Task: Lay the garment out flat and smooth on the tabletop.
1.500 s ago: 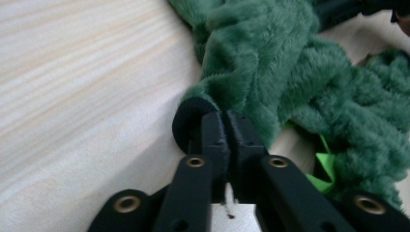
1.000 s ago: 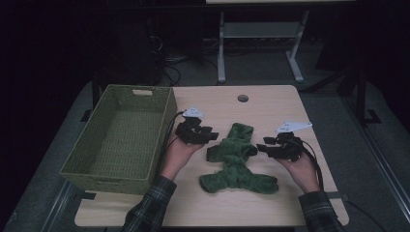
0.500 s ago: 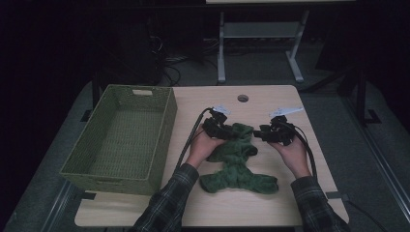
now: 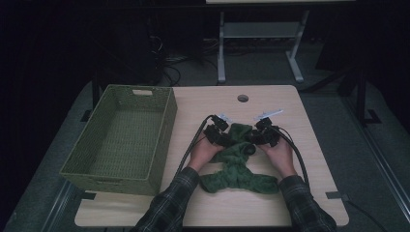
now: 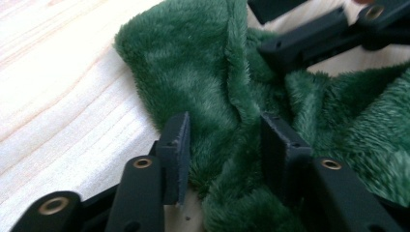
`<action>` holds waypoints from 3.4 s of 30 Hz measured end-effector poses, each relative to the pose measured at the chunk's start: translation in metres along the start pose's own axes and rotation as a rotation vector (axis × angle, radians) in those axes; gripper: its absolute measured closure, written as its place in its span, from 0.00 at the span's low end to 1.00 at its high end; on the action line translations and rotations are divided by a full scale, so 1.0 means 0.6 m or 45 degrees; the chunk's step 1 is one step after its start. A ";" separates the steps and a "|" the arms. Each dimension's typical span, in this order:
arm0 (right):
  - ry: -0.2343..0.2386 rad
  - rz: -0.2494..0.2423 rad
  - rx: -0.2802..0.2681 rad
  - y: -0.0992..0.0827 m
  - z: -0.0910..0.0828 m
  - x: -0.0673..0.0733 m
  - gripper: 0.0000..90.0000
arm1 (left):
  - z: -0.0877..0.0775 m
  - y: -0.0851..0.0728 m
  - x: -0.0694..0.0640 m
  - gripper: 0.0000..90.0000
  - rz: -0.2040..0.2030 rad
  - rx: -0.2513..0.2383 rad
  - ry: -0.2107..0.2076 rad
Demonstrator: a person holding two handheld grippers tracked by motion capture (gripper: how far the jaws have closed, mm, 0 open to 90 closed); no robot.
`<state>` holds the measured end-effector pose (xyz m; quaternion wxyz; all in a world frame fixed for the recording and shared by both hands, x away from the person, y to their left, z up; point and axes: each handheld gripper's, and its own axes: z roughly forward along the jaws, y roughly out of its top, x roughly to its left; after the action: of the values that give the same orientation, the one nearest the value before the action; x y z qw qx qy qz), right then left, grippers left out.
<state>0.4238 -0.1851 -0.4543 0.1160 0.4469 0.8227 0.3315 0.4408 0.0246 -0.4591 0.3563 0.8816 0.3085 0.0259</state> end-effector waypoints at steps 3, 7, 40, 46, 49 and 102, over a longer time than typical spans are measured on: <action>-0.013 -0.003 0.031 -0.006 0.008 -0.001 0.59 | -0.009 0.000 0.001 0.75 -0.003 -0.036 0.014; -0.020 -0.007 0.012 -0.016 0.011 -0.006 0.65 | -0.025 0.000 0.007 0.90 -0.001 -0.075 0.026; -0.083 -0.016 -0.093 0.004 -0.001 -0.016 0.93 | -0.089 -0.061 0.056 0.98 -0.151 -0.263 0.159; -0.059 -0.064 -0.145 0.001 -0.010 -0.014 0.92 | -0.080 -0.077 0.071 0.98 -0.202 -0.256 0.177; -0.064 -0.074 -0.114 -0.009 0.004 -0.011 0.88 | -0.068 -0.081 0.075 0.98 -0.209 -0.221 0.183; 0.051 -0.017 -0.187 -0.113 -0.157 0.019 0.44 | -0.188 -0.197 -0.098 0.16 0.178 -0.148 0.041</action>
<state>0.3268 -0.2433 -0.4260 0.1342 0.4249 0.8014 0.3991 0.3008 0.1263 -0.4411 0.3991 0.8783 0.2498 0.0827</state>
